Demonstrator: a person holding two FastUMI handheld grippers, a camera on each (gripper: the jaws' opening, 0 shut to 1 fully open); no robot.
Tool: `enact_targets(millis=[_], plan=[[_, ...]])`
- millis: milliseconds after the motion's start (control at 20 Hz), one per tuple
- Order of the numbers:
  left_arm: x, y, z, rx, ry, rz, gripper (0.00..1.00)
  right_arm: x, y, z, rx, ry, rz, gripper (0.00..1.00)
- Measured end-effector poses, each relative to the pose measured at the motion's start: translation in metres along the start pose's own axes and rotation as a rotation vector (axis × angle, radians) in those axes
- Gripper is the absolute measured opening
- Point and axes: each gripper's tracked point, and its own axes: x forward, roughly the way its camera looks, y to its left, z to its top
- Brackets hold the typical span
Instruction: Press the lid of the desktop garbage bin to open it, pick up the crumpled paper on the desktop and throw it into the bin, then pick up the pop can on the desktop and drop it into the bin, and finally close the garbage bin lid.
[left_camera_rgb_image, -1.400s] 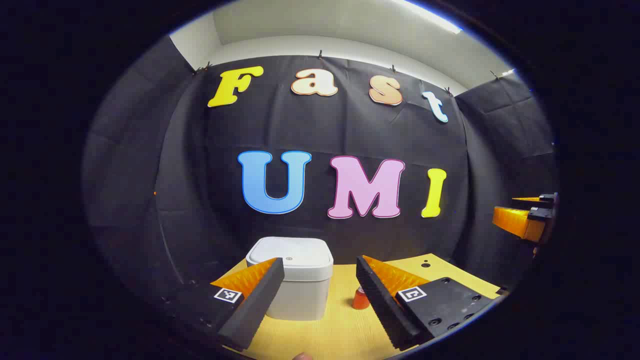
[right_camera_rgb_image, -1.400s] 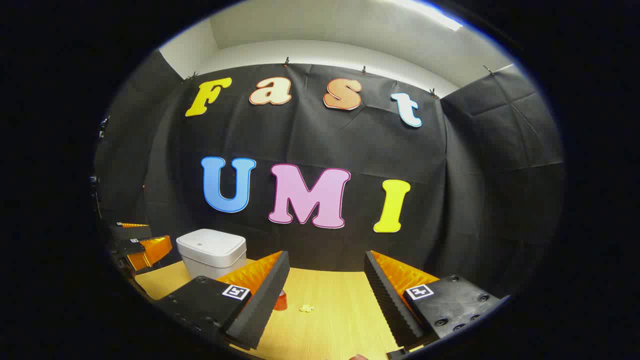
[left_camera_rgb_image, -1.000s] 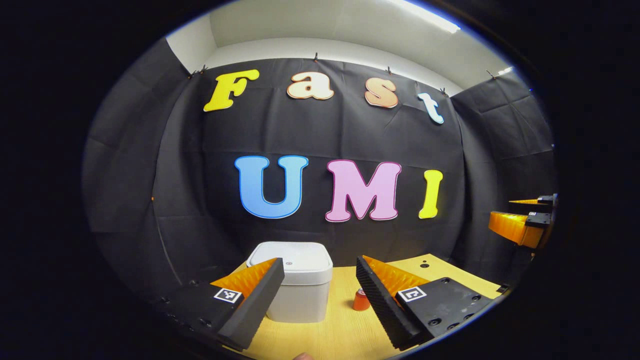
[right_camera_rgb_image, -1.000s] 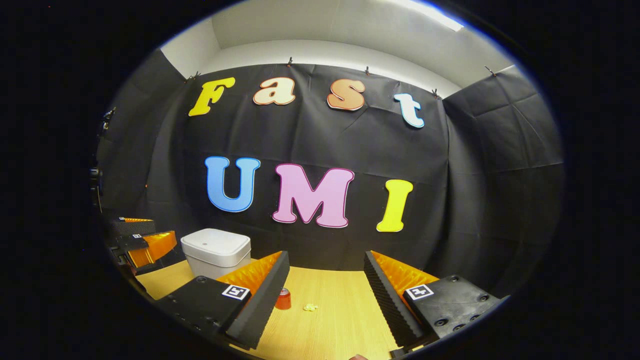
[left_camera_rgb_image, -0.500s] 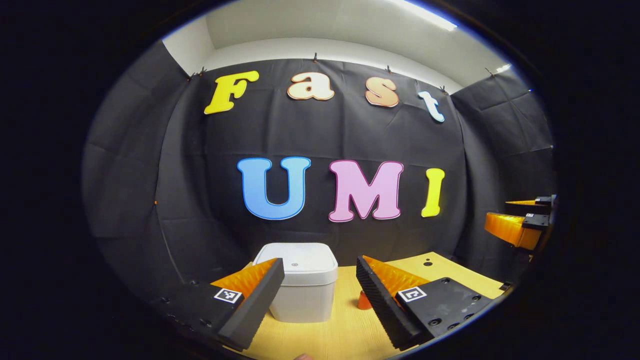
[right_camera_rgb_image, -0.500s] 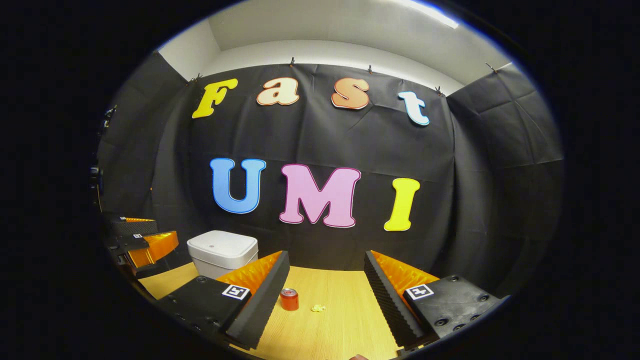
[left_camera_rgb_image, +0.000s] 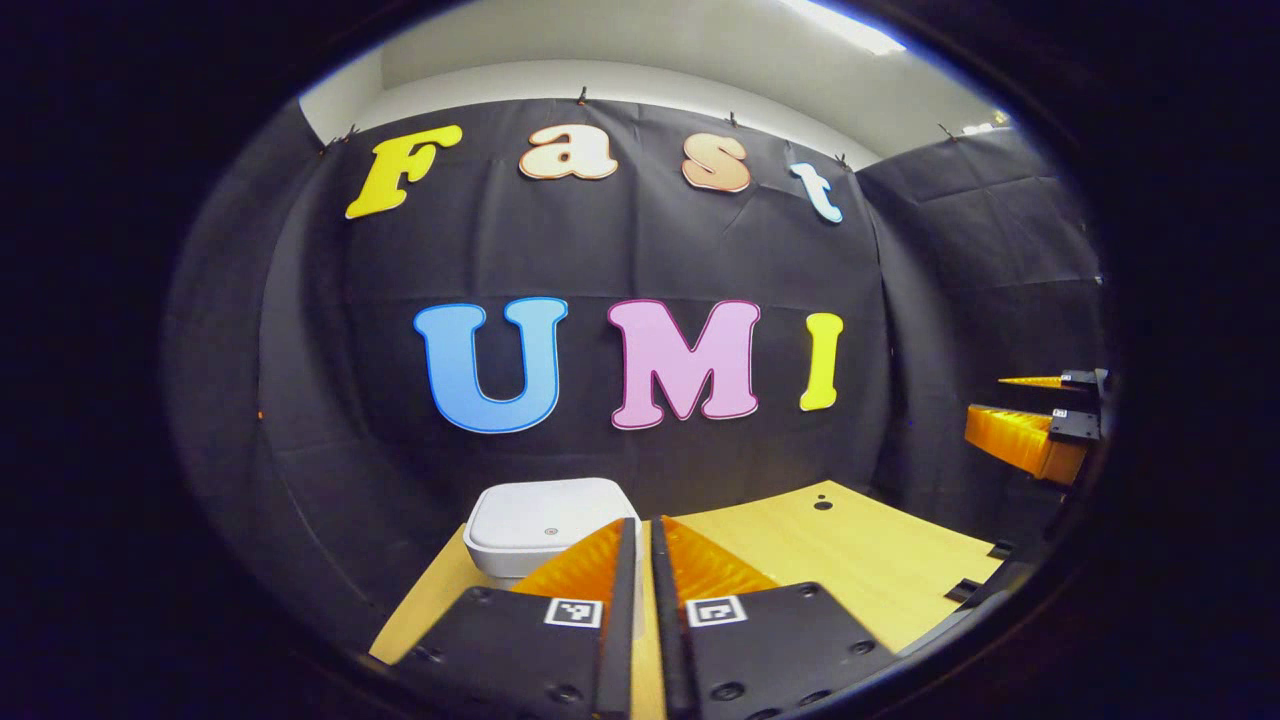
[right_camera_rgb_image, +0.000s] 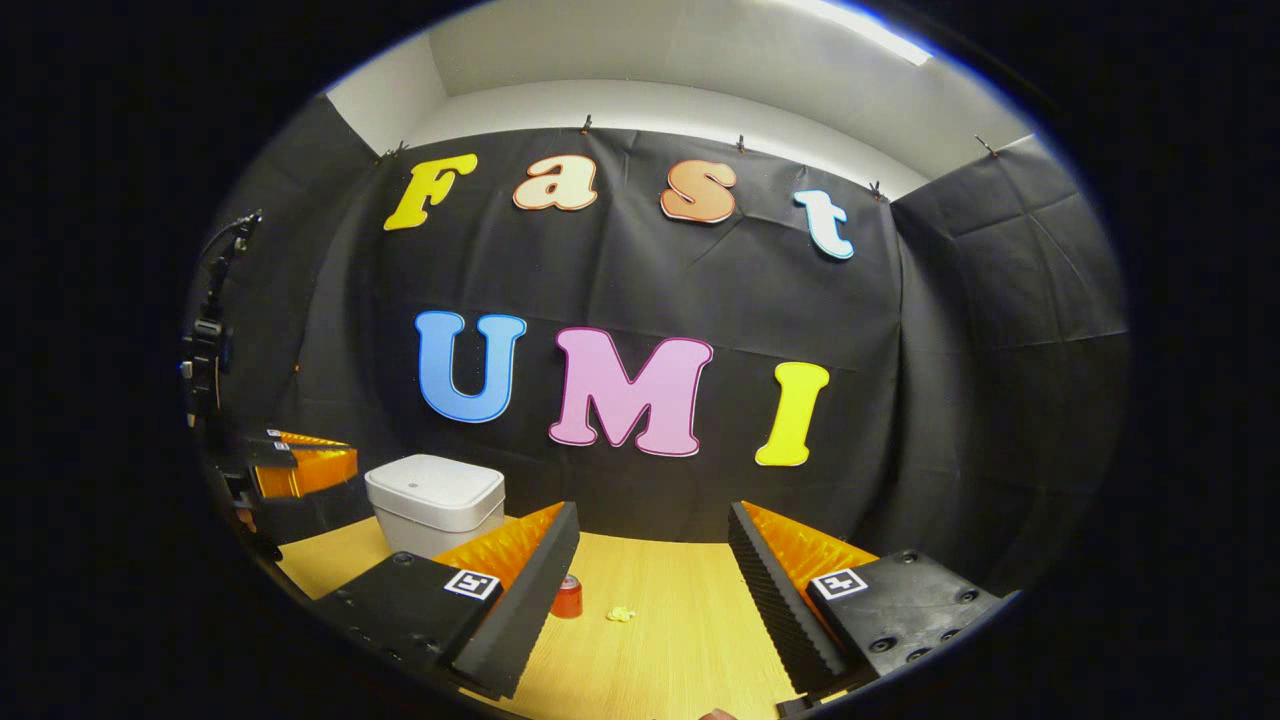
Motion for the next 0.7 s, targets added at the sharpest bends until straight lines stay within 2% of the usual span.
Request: enact_targets(millis=[50, 100, 150, 200, 250, 300, 350, 450, 500, 550, 650, 700], plan=[[0.01, 0.0, 0.0, -0.01, 0.01, -0.02, 0.07, 0.001, 0.0, 0.001, -0.004, -0.001, 0.005, 0.96], [0.017, 0.0, -0.001, -0.04, 0.035, -0.036, 0.06, 0.004, -0.002, 0.001, -0.008, -0.004, 0.009, 0.86], [0.024, 0.009, -0.001, -0.072, 0.059, -0.029, 0.06, 0.008, -0.003, 0.002, -0.011, -0.005, 0.015, 0.96], [0.035, 0.021, 0.002, -0.095, 0.081, -0.004, 0.05, 0.014, -0.004, 0.001, -0.012, -0.002, 0.023, 0.86], [0.05, 0.033, 0.007, -0.103, 0.095, 0.015, 0.06, 0.02, -0.003, 0.0, -0.008, 0.002, 0.038, 0.96], [0.061, 0.043, 0.011, -0.098, 0.111, 0.027, 0.06, 0.026, -0.002, -0.001, -0.004, 0.004, 0.059, 0.86], [0.072, 0.05, 0.009, -0.093, 0.13, 0.037, 0.05, 0.033, -0.001, -0.004, -0.002, 0.009, 0.081, 0.96], [0.097, 0.066, 0.0, -0.109, 0.19, 0.059, 0.06, 0.052, -0.003, -0.009, -0.005, 0.015, 0.115, 0.96], [0.11, 0.071, -0.011, -0.112, 0.248, 0.056, 0.06, 0.061, -0.004, -0.014, -0.007, 0.019, 0.133, 0.86], [0.118, 0.071, -0.029, -0.104, 0.322, 0.055, 0.06, 0.071, -0.005, -0.017, -0.006, 0.021, 0.148, 0.96], [0.137, 0.075, -0.06, -0.106, 0.442, 0.054, 0.03, 0.093, -0.006, -0.027, 0.012, 0.035, 0.18, 0.97], [0.145, 0.073, -0.068, -0.11, 0.477, 0.062, 0.06, 0.102, -0.005, -0.033, 0.027, 0.042, 0.201, 0.97]])
